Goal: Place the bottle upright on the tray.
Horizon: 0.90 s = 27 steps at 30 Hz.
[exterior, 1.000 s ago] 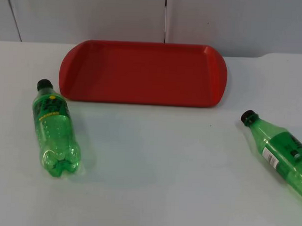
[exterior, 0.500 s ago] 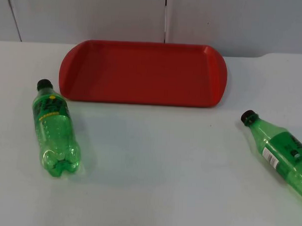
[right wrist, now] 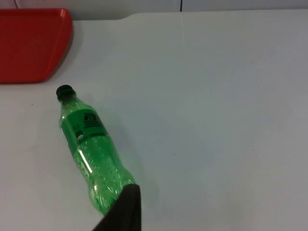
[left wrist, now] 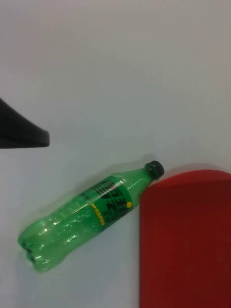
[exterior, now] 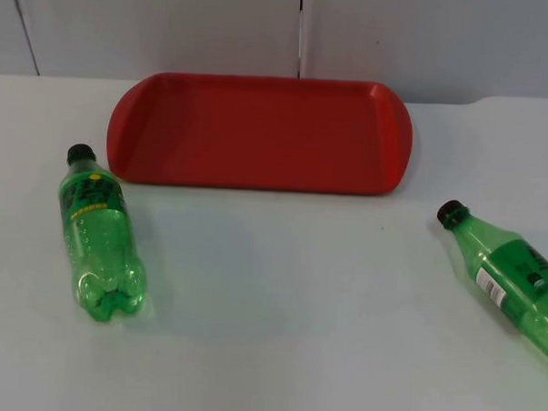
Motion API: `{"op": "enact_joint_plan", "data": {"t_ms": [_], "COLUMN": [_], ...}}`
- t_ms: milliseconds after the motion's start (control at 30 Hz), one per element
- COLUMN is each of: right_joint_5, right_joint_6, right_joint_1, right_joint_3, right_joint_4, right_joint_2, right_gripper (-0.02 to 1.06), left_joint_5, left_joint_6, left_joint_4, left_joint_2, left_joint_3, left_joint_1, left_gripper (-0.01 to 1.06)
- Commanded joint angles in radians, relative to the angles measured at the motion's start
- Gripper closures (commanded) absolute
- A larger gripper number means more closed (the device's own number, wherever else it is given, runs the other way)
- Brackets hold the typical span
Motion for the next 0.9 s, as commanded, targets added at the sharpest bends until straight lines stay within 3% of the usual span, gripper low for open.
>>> {"op": "enact_joint_plan", "data": {"t_ms": [0,633,867], "right_joint_5": [-0.006,-0.006,-0.006], "right_joint_6": [-0.003,-0.003,-0.003], "right_joint_1": [-0.008,-0.008,-0.008], "right_joint_3": [0.001,0.001,0.001], "right_joint_4": [0.000,0.000,0.000], "right_joint_2": [-0.002,-0.002,-0.002], "right_gripper": [-0.01,-0.01,-0.01], "left_joint_5": [-0.022,-0.025,-0.018], "left_joint_6": [-0.006,0.006,0.069], "left_joint_4": [-0.019,-0.026,-0.123], "left_joint_2": [0.036,0.479,0.661], "left_joint_3": [-0.033,-0.367,-0.461], "left_joint_1": [0.005,0.005,0.005], "left_gripper": [0.00,0.00,0.00]}}
